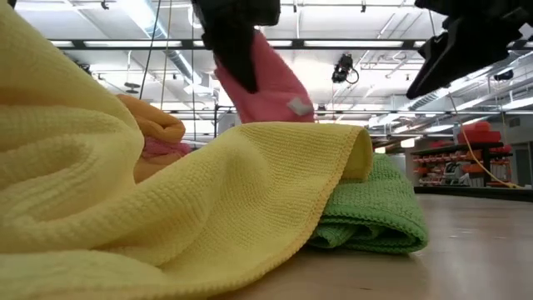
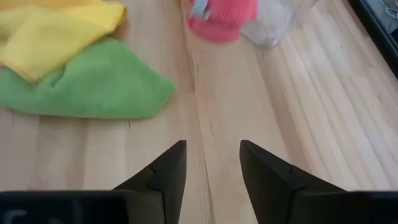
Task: Fold microfiber towels
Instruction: Put the folded pink microfiber towel into the transparent bin
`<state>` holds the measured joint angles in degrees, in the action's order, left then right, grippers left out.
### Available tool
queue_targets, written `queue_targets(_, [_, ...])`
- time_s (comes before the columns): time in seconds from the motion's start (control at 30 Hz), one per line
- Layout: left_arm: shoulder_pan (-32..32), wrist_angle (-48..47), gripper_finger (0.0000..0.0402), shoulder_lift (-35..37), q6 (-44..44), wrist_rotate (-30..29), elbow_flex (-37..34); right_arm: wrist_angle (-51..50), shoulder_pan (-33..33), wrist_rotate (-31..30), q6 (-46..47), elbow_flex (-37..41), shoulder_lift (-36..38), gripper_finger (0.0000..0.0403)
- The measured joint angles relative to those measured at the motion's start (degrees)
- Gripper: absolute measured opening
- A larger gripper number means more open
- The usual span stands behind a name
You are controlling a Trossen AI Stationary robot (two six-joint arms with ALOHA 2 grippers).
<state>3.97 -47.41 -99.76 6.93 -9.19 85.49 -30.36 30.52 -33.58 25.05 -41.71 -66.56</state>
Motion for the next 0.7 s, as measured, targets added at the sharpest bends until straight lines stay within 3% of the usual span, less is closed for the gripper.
queue_targets(0.33, [-8.8, -13.7, 0.0024, 6.4, 1.5, -0.5, 0.1, 3.0, 0.0, -1.6, 0.0, 0.0, -2.4, 0.0156])
queue_targets(0.7, [-16.8, -25.8, 0.0019, 9.2, 5.9, -14.9, 0.1, 3.8, -1.3, -3.3, -1.2, 0.0, -2.4, 0.0156])
